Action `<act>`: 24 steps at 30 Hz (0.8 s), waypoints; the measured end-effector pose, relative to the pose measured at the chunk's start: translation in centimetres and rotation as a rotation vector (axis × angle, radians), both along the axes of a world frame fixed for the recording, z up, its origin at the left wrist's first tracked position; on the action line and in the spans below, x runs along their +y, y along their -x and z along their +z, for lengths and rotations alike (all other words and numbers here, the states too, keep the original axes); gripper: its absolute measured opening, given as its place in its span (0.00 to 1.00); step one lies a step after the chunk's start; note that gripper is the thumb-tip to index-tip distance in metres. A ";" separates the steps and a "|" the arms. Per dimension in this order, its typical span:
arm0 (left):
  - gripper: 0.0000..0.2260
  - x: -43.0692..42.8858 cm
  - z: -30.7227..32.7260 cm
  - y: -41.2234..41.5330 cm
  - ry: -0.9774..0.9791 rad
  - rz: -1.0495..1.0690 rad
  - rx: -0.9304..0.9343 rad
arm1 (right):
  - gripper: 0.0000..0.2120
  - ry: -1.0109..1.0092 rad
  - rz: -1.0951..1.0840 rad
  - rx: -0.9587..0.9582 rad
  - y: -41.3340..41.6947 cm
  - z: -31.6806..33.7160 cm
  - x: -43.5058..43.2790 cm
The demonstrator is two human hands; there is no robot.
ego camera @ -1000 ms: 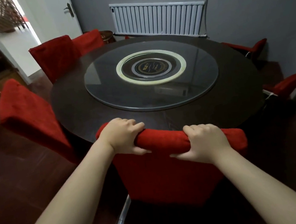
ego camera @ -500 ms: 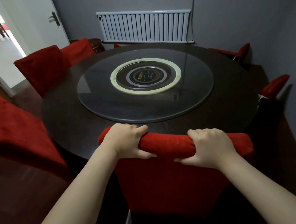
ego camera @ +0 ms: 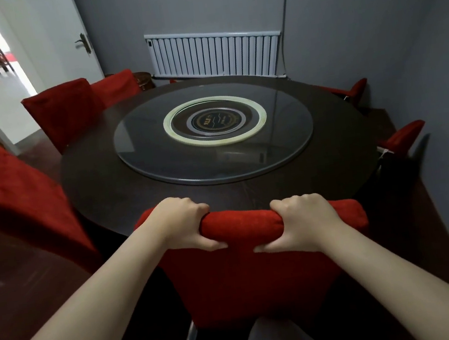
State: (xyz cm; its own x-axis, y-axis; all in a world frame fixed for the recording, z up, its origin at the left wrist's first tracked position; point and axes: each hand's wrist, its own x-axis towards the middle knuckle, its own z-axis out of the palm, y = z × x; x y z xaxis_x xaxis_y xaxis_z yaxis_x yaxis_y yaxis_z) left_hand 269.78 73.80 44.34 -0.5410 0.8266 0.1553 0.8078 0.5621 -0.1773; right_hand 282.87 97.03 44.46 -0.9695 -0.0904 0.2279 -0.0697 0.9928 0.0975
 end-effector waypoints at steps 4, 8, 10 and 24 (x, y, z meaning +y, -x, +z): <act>0.32 -0.7 -0.5 -1.5 -0.002 0.038 -0.013 | 0.38 0.007 0.043 0.036 -1.4 -0.7 -0.4; 0.33 -0.6 -1.0 -2.4 -0.025 0.029 0.013 | 0.37 0.019 0.091 0.094 -2.3 -1.0 0.2; 0.32 -0.4 -1.6 -2.6 -0.026 0.018 0.030 | 0.36 0.021 0.116 0.125 -2.5 -1.6 0.4; 0.31 0.9 -3.4 -6.8 -0.146 -0.127 0.060 | 0.34 -0.027 0.142 0.329 -6.1 -4.9 1.8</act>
State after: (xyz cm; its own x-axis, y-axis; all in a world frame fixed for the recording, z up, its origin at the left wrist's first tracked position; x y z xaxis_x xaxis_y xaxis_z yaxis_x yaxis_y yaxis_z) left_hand 276.53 74.68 40.92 -0.4204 0.8537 0.3073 0.8642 0.4799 -0.1510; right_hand 288.93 98.79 39.54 -0.8221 -0.2290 0.5212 -0.1671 0.9723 0.1636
